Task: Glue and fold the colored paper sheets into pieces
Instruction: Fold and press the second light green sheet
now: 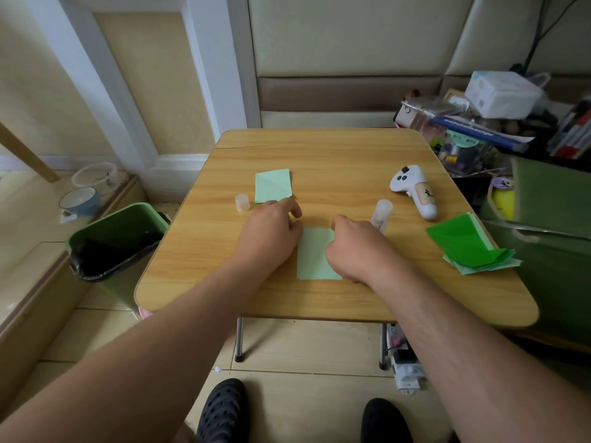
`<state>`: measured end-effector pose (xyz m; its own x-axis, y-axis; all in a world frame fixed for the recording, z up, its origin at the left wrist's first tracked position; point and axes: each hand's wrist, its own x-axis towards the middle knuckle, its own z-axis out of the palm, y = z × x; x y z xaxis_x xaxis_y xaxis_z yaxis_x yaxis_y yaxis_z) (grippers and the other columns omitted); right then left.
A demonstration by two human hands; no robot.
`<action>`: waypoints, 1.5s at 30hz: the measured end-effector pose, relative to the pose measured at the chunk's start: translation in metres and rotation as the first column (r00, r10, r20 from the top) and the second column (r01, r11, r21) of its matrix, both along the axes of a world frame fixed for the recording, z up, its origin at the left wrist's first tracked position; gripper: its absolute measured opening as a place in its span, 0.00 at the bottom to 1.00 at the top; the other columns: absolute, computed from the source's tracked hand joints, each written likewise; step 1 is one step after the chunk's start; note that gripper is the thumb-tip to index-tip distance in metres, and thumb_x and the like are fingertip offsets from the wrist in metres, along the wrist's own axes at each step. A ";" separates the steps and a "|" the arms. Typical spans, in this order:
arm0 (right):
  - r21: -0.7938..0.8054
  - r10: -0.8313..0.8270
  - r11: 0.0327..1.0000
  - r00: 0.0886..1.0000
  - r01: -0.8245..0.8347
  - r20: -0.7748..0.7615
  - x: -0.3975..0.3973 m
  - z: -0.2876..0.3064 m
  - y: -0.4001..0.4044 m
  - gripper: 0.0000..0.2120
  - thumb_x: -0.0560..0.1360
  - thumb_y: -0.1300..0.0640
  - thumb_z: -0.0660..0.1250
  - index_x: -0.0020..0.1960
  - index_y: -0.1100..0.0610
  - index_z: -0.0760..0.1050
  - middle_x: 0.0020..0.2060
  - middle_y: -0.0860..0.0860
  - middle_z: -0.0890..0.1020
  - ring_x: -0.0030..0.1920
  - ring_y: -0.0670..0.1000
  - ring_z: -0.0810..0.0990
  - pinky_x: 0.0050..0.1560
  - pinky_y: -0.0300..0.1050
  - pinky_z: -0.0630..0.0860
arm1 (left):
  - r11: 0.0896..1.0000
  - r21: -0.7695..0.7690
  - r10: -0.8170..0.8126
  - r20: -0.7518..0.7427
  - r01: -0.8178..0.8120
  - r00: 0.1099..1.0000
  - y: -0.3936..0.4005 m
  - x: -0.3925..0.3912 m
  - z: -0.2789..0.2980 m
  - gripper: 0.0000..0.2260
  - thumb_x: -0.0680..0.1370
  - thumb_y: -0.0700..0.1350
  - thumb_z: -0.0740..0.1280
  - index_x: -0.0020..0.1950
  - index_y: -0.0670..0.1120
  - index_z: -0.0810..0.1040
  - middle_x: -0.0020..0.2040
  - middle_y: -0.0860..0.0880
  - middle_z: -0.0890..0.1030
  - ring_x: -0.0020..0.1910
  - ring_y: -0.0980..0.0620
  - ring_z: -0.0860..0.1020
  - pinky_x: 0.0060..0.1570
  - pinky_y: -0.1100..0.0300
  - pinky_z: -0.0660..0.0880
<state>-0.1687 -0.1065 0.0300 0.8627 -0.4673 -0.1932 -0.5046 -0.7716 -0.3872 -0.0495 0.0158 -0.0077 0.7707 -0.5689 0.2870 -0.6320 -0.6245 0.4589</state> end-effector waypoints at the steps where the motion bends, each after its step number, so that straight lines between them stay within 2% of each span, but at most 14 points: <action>1: 0.012 -0.005 1.000 1.000 0.005 0.002 0.000 0.000 -0.001 0.18 0.78 0.62 0.55 0.67 0.57 0.70 0.48 0.54 0.77 0.42 0.55 0.81 0.39 0.49 0.79 | 1.000 0.005 -0.001 0.017 0.001 1.000 -0.001 0.000 0.000 0.06 0.80 0.45 0.67 0.56 0.50 0.81 0.46 0.50 0.80 0.49 0.47 0.78 0.46 0.54 0.73; 5: 0.074 -0.031 0.997 0.999 0.030 0.016 0.001 0.000 -0.005 0.16 0.78 0.62 0.55 0.65 0.57 0.69 0.46 0.53 0.77 0.38 0.56 0.82 0.36 0.47 0.79 | 0.999 -0.001 -0.041 0.025 0.041 0.999 0.000 0.003 -0.001 0.09 0.83 0.48 0.64 0.58 0.51 0.84 0.52 0.46 0.81 0.52 0.44 0.79 0.50 0.52 0.76; 9: 0.108 -0.054 0.993 0.997 0.048 0.051 0.003 -0.001 -0.007 0.14 0.78 0.62 0.54 0.63 0.56 0.65 0.46 0.54 0.78 0.38 0.57 0.82 0.37 0.49 0.80 | 0.992 0.048 -0.114 -0.006 0.114 0.993 0.005 0.005 0.000 0.11 0.82 0.51 0.66 0.63 0.57 0.83 0.52 0.51 0.77 0.49 0.52 0.76 0.50 0.58 0.71; 12: 0.019 -0.019 1.000 1.000 0.019 0.025 0.001 -0.004 -0.005 0.10 0.79 0.63 0.55 0.59 0.57 0.67 0.44 0.55 0.77 0.39 0.55 0.80 0.33 0.46 0.73 | 0.992 0.066 -0.110 -0.003 0.110 0.994 0.005 0.004 0.000 0.11 0.81 0.49 0.67 0.62 0.57 0.83 0.52 0.52 0.75 0.48 0.54 0.75 0.49 0.59 0.70; 16: -0.115 0.014 0.993 1.000 -0.011 0.027 0.002 -0.008 -0.002 0.09 0.80 0.61 0.57 0.57 0.58 0.73 0.44 0.53 0.75 0.42 0.54 0.76 0.35 0.47 0.72 | 0.999 0.014 -0.042 -0.023 0.043 0.999 0.005 0.003 0.003 0.09 0.80 0.47 0.68 0.59 0.55 0.84 0.52 0.51 0.76 0.50 0.52 0.77 0.51 0.57 0.75; 21: -0.119 -0.029 0.992 0.996 0.039 0.085 0.011 -0.014 -0.005 0.06 0.83 0.59 0.59 0.58 0.60 0.71 0.48 0.56 0.78 0.42 0.56 0.77 0.33 0.46 0.69 | 0.999 -0.013 -0.029 -0.017 0.029 0.999 0.005 0.002 0.003 0.10 0.80 0.46 0.69 0.60 0.54 0.83 0.52 0.50 0.77 0.47 0.54 0.74 0.53 0.57 0.75; 24: -0.126 -0.064 0.990 0.997 0.069 0.046 0.017 -0.014 -0.006 0.06 0.83 0.60 0.60 0.58 0.62 0.70 0.42 0.55 0.74 0.42 0.56 0.76 0.33 0.46 0.69 | 0.999 -0.022 -0.033 -0.022 0.033 0.999 0.006 0.001 0.003 0.11 0.80 0.46 0.68 0.61 0.54 0.82 0.52 0.50 0.77 0.46 0.55 0.73 0.52 0.57 0.75; 28: -0.157 -0.084 0.984 0.996 0.083 0.001 0.019 -0.013 -0.004 0.13 0.80 0.67 0.60 0.64 0.64 0.69 0.38 0.53 0.69 0.41 0.56 0.75 0.36 0.47 0.71 | 0.996 -0.008 -0.090 -0.041 0.090 0.995 0.008 0.000 0.002 0.11 0.81 0.50 0.68 0.63 0.56 0.81 0.53 0.52 0.75 0.46 0.56 0.73 0.52 0.58 0.74; 31: -0.137 -0.053 0.989 0.998 0.058 0.043 0.014 -0.011 -0.004 0.11 0.81 0.67 0.59 0.62 0.63 0.70 0.40 0.55 0.74 0.39 0.54 0.75 0.33 0.48 0.70 | 0.988 0.022 -0.151 -0.065 0.153 0.986 0.009 0.000 -0.001 0.16 0.79 0.55 0.70 0.68 0.59 0.79 0.57 0.52 0.73 0.54 0.53 0.75 0.58 0.57 0.73; 33: -0.092 -0.015 0.996 0.996 0.023 0.093 0.007 -0.011 -0.004 0.08 0.83 0.62 0.58 0.61 0.59 0.70 0.44 0.55 0.78 0.43 0.55 0.78 0.37 0.50 0.74 | 0.982 0.038 -0.184 -0.052 0.186 0.982 0.009 0.001 -0.002 0.21 0.78 0.58 0.72 0.70 0.60 0.77 0.59 0.51 0.73 0.61 0.50 0.72 0.61 0.59 0.68; 35: -0.054 0.022 0.998 0.990 -0.015 0.141 0.001 -0.011 -0.002 0.06 0.85 0.57 0.57 0.59 0.54 0.71 0.47 0.53 0.80 0.44 0.53 0.79 0.38 0.50 0.73 | 0.974 0.072 -0.211 -0.036 0.213 0.977 0.008 0.003 -0.001 0.23 0.76 0.59 0.73 0.72 0.61 0.76 0.61 0.50 0.73 0.63 0.48 0.69 0.62 0.61 0.62; 39: 0.001 0.097 0.995 0.974 -0.099 0.206 -0.012 -0.009 0.004 0.06 0.87 0.50 0.55 0.56 0.49 0.71 0.44 0.48 0.79 0.42 0.48 0.78 0.36 0.48 0.71 | 0.956 0.089 -0.279 -0.008 0.279 0.960 0.009 0.007 0.001 0.17 0.76 0.58 0.74 0.64 0.61 0.81 0.59 0.51 0.76 0.61 0.49 0.71 0.60 0.60 0.62; 42: 0.062 0.102 0.991 0.966 -0.120 0.237 -0.020 -0.005 0.005 0.06 0.86 0.50 0.56 0.54 0.48 0.71 0.43 0.48 0.80 0.41 0.48 0.77 0.37 0.47 0.72 | 0.940 0.037 -0.340 -0.017 0.340 0.940 0.010 0.007 0.003 0.08 0.75 0.52 0.76 0.54 0.55 0.86 0.51 0.55 0.80 0.54 0.53 0.75 0.58 0.58 0.69; 45: 0.132 0.046 0.988 0.969 -0.080 0.243 -0.023 0.003 0.001 0.06 0.83 0.50 0.60 0.59 0.47 0.69 0.40 0.48 0.80 0.40 0.48 0.78 0.36 0.46 0.71 | 0.942 0.013 -0.336 -0.040 0.336 0.941 0.013 0.009 0.002 0.06 0.76 0.49 0.76 0.53 0.55 0.87 0.46 0.59 0.82 0.49 0.54 0.77 0.54 0.55 0.75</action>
<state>-0.1916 -0.1052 0.0326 0.9184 -0.3939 -0.0374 -0.3368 -0.7284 -0.5967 -0.0402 0.0284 -0.0054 0.5434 -0.8019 0.2484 -0.7897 -0.3879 0.4754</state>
